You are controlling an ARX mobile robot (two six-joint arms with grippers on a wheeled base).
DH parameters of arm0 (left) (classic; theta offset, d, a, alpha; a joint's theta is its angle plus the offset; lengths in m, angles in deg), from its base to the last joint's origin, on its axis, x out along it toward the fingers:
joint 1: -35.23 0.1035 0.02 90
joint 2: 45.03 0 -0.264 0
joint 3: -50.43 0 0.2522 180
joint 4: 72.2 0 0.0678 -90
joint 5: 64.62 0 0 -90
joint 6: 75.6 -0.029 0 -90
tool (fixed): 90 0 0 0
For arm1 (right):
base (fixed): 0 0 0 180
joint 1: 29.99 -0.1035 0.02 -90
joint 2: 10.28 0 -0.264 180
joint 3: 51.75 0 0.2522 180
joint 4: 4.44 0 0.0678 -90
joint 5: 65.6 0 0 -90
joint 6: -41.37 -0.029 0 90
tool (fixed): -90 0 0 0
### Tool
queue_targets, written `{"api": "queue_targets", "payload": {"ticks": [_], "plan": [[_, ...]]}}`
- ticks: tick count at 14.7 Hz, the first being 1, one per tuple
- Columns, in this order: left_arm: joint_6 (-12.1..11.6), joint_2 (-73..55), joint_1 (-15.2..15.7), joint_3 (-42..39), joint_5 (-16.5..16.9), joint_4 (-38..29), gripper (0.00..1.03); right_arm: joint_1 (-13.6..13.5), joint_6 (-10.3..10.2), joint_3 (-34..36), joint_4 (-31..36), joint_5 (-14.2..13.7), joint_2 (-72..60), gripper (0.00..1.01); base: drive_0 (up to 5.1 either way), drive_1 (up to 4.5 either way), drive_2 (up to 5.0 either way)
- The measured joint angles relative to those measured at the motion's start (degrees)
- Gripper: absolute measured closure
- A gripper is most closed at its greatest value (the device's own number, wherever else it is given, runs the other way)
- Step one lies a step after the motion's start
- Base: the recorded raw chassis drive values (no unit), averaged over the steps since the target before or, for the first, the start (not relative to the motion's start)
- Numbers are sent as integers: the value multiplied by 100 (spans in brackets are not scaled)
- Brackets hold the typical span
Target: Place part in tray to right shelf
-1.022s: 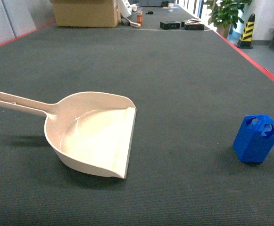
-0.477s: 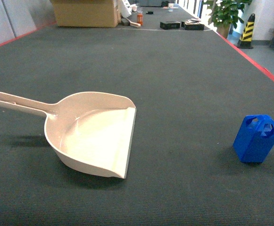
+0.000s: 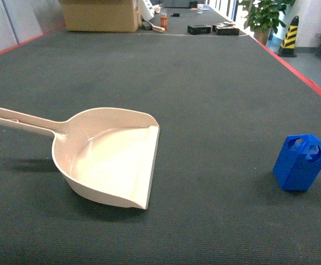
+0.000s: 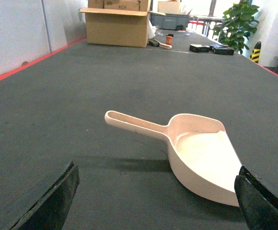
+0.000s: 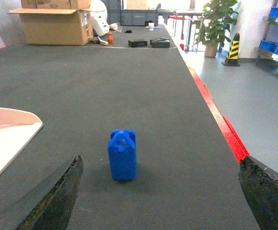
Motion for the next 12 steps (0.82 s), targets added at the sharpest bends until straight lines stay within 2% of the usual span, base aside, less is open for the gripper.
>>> {"api": "queue_targets", "payload": {"ticks": [10,11,12], "plan": [[2,0,0,0,0,0,5,0,0,0,0,0,0,3,0,0,0],[111,-55,-44,46,-131,225,5,0,0,0,0,0,0,3,0,0,0],[627,-684,101,155,-101,221,5,0,0,0,-4,0,0,3,0,0,0]]}}
